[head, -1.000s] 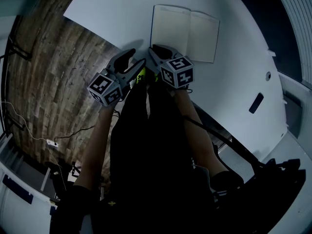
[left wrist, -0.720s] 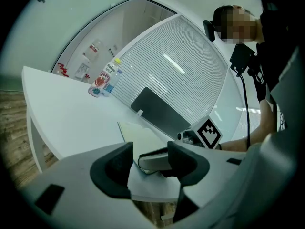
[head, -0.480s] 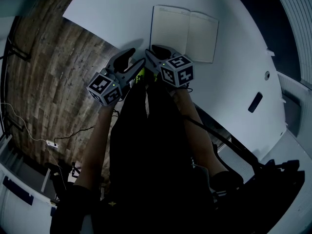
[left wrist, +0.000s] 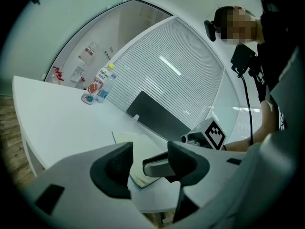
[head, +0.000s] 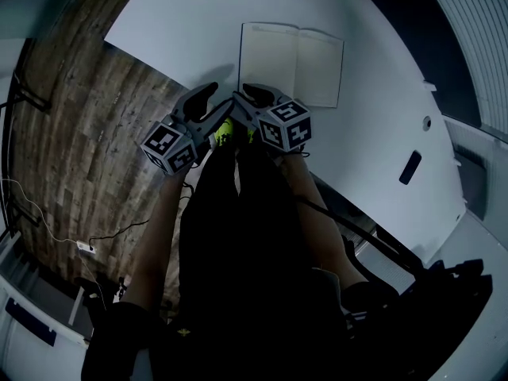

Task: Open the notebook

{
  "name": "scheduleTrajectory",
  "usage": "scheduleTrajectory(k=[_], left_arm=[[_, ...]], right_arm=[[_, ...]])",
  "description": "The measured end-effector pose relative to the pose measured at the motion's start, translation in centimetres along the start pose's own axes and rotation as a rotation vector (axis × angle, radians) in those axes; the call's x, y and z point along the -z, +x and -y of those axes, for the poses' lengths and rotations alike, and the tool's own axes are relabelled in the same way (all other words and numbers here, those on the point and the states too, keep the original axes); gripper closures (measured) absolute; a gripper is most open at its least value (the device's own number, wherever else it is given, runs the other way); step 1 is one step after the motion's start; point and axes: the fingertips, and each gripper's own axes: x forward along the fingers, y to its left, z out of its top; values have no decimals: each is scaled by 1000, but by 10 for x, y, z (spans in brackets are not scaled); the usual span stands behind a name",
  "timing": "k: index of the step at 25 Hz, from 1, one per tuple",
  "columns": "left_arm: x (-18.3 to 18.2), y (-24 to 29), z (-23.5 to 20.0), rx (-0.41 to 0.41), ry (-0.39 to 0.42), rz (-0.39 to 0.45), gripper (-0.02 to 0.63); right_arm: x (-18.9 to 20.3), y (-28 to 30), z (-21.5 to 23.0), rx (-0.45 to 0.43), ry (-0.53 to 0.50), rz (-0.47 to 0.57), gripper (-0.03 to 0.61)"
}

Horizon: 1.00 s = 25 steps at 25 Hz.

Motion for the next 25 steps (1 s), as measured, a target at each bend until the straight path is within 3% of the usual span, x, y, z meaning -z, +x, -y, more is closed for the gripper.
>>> scheduleTrajectory(k=[13, 25], left_arm=[[-28, 17, 28, 84, 61, -11, 405], [-35, 23, 70, 136, 69, -32, 405]], right_arm=[[-18, -43, -2, 23, -41, 48, 509], [-42, -84, -13, 41, -74, 127, 512]])
